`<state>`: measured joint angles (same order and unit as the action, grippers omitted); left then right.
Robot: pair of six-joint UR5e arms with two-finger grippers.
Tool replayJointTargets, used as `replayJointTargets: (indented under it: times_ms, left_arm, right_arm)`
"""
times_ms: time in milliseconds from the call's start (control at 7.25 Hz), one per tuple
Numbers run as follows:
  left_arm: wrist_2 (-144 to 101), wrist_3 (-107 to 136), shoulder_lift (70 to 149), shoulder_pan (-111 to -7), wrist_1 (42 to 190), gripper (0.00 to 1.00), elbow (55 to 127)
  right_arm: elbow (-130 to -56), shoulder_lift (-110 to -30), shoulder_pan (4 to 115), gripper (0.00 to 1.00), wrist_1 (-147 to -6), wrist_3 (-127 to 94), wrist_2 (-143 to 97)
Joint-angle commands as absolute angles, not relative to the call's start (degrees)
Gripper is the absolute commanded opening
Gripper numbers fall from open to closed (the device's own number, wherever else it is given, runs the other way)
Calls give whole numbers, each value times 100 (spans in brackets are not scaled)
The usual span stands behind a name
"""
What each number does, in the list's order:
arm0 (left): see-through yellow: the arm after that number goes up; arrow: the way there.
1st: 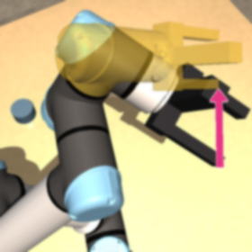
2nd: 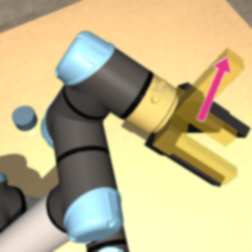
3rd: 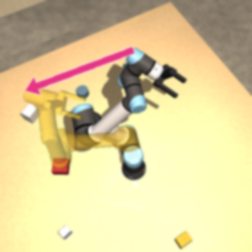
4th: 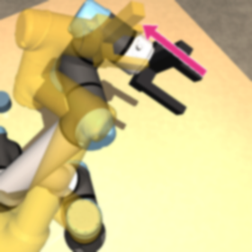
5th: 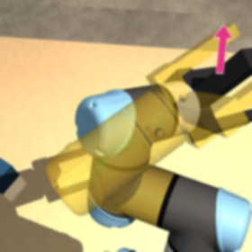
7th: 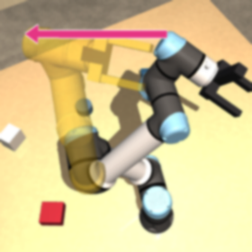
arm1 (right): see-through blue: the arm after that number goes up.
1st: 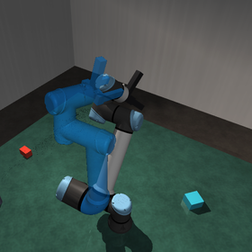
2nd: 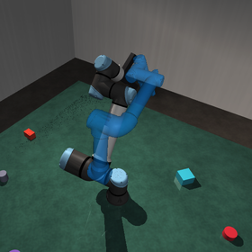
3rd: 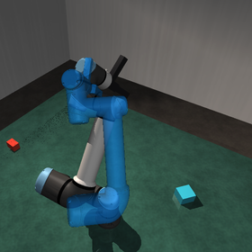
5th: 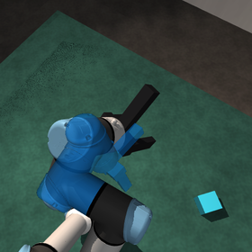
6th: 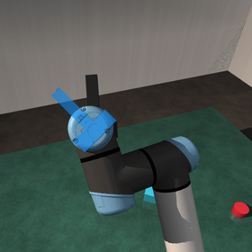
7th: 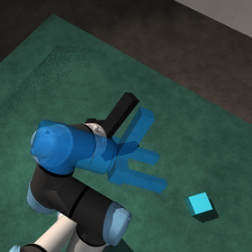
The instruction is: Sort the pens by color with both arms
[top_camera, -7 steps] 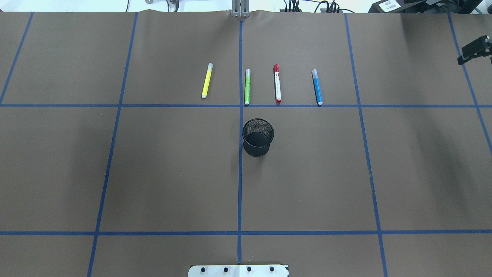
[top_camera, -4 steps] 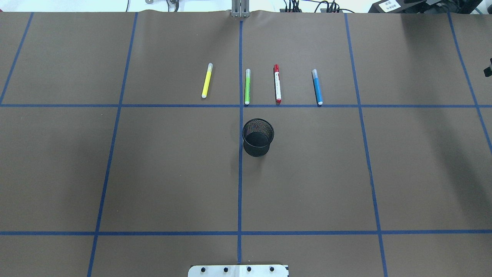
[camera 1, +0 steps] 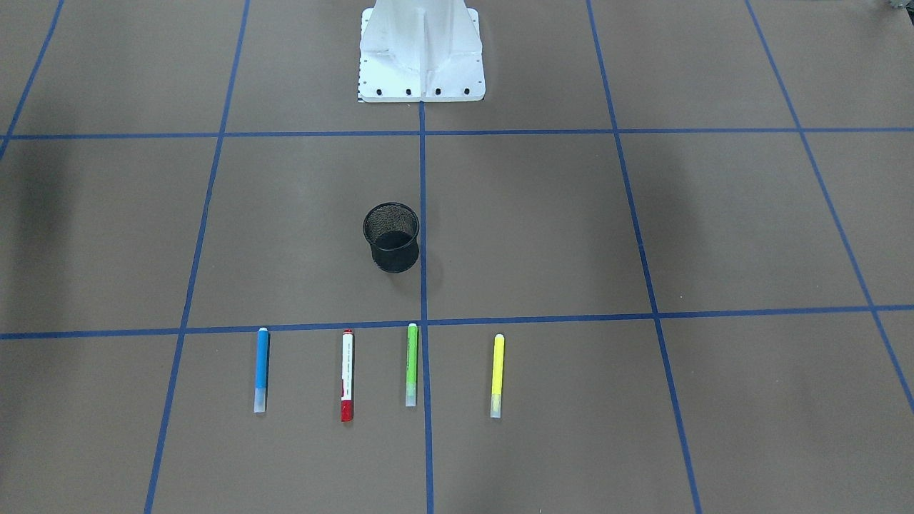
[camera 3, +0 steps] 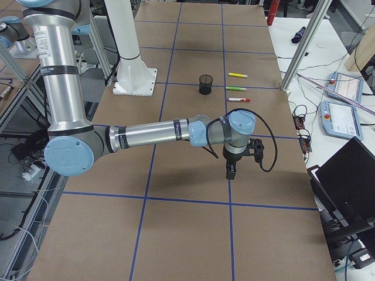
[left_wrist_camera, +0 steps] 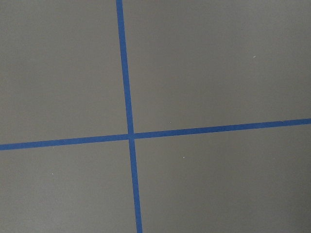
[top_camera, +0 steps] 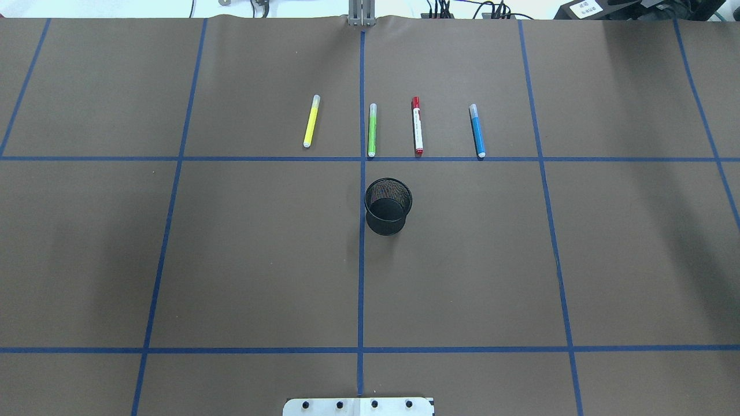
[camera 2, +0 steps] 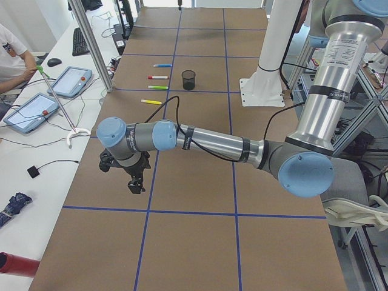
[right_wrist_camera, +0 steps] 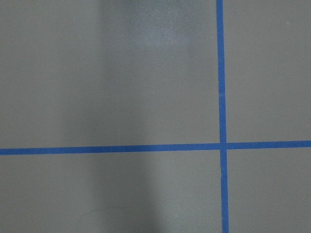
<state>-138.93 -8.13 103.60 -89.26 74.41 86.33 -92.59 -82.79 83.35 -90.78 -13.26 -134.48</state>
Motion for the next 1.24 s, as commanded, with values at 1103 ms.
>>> replayJointTargets:
  times_ms: [1103]
  left_arm:
    - [-13904,-756,10002,-9035,7998,99,8850]
  right_arm:
    - [-9316,-8288,8314,99,-9026,-1336,-13491]
